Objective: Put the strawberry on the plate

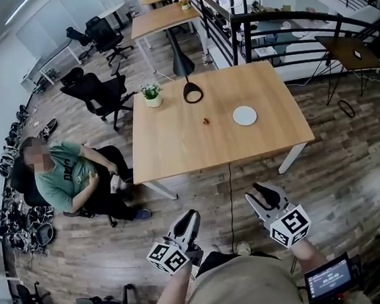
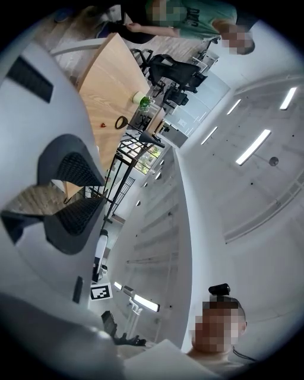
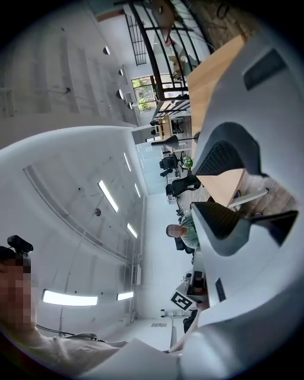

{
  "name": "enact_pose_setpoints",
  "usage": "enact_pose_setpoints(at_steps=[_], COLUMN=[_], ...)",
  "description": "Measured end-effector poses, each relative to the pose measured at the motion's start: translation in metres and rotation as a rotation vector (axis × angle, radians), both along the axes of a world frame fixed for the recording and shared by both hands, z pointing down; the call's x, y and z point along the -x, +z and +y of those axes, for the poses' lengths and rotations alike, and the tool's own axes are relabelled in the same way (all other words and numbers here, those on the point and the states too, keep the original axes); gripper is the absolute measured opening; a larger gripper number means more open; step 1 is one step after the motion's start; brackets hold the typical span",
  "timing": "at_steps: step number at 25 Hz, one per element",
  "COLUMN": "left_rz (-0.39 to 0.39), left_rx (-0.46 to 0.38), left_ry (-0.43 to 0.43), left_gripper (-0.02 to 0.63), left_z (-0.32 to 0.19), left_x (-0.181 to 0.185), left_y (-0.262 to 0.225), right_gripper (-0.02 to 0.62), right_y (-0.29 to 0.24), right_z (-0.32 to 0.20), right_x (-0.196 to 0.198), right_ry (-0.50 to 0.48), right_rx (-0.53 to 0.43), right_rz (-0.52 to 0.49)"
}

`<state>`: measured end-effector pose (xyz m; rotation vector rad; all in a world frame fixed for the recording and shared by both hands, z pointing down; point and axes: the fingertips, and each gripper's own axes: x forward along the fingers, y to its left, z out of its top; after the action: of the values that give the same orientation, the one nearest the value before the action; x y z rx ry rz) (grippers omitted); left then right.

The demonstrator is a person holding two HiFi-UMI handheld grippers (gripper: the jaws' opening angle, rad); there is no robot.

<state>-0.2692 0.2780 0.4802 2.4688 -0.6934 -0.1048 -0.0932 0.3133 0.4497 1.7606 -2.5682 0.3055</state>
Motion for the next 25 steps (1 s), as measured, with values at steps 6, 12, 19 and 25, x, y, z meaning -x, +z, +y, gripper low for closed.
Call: enact_pose_setpoints(at_steps=[6, 12, 19, 25], left_rz=[0.008, 0.001, 0.002, -0.007], left_rx=[-0.011, 0.004, 0.008, 0.03], left_ry=[-0.013, -0.015, -0.014, -0.023], left_gripper=[0.044, 0.043, 0.043, 0.044], left_z=[0.01, 0.023, 0.024, 0.03], left_x=[-0.015, -0.014, -0.032, -0.039], left_y=[-0.003, 0.008, 0.012, 0.019], right_gripper=[0.121, 0.121, 0.121, 0.121], right_y=[0.004, 0.01, 0.008, 0.018], right_z=[0.012, 0.027, 0.035, 0.041], right_x=[-0.01, -0.012, -0.037, -0.05], right_ry=[-0.021, -0.016, 0.009, 0.017], right_rx=[0.004, 0.003, 0.001, 0.019], right_rz=[0.02, 0.032, 0.037, 0.032])
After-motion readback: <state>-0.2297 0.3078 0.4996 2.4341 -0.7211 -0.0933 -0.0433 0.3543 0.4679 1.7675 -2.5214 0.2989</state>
